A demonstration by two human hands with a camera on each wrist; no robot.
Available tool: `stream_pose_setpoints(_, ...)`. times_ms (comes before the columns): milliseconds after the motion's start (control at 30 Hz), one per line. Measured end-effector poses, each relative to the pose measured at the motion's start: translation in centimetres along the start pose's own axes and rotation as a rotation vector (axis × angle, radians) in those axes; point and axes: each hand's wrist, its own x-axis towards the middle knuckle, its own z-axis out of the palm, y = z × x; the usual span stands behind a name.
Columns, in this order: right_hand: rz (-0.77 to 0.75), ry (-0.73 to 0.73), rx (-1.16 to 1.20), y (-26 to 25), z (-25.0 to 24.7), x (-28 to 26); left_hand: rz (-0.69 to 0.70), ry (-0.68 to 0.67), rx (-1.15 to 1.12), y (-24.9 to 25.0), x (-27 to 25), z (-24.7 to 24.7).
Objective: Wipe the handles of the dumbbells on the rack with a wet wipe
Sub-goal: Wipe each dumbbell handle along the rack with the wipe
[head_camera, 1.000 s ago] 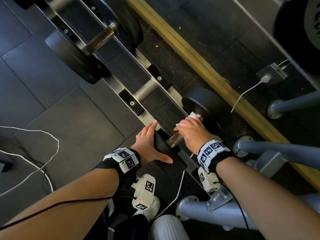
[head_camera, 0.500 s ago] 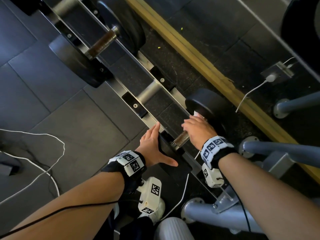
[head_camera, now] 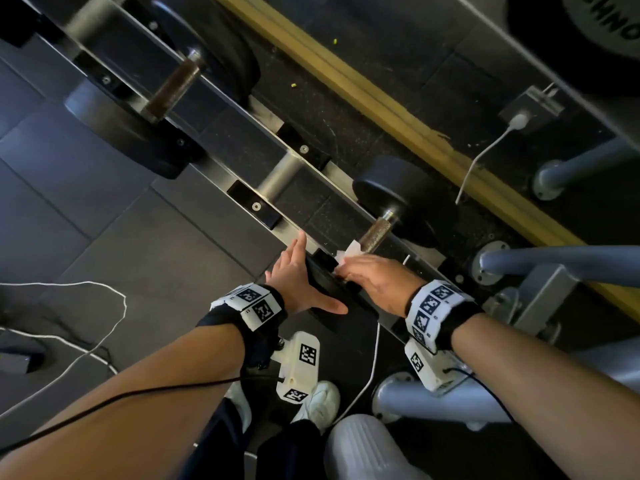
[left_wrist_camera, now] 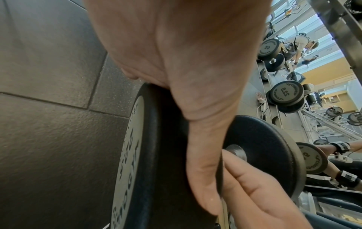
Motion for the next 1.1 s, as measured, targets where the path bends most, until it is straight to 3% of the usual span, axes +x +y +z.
stream_pose_setpoints(133, 0.195, 0.123, 0.202, 1.2, 0.3, -3.1, -0.015, -0.004, -0.003, 0.3, -0.1, -0.2)
stream_pose_setpoints(333, 0.589, 0.692, 0.450, 2.4, 2.1, -4.8, -0.020, -0.008, -0.028, 0.4, 0.0, -0.2)
stream_pose_setpoints(467, 0.851, 0.861, 0.605, 1.9, 2.9, -2.7, -0.023, -0.012, -0.046, 0.4, 0.0, -0.2)
stream_pose_setpoints(533, 0.862, 0.912, 0.687, 1.9, 3.0, -1.3, -0.019, -0.012, -0.046, 0.3, 0.0, -0.2)
stream_pose_setpoints(633, 0.860, 0.986, 0.996, 2.2, 2.7, 0.2, -0.013, -0.009, -0.062, 0.2, 0.1, -0.2)
stream_pose_setpoints(833, 0.635, 0.908, 1.414, 2.4, 2.5, 1.0, 0.005, -0.001, -0.051, -0.1, 0.3, -0.1)
stream_pose_setpoints(967, 0.581, 0.854, 1.493, 1.9, 3.0, 0.2, 0.003, -0.012, -0.041, -0.2, 0.4, -0.1)
stream_pose_setpoints(1100, 0.520, 0.692, 1.454, 1.1, 4.8, -1.6, 0.003, -0.011, -0.041, -0.1, 0.4, -0.2)
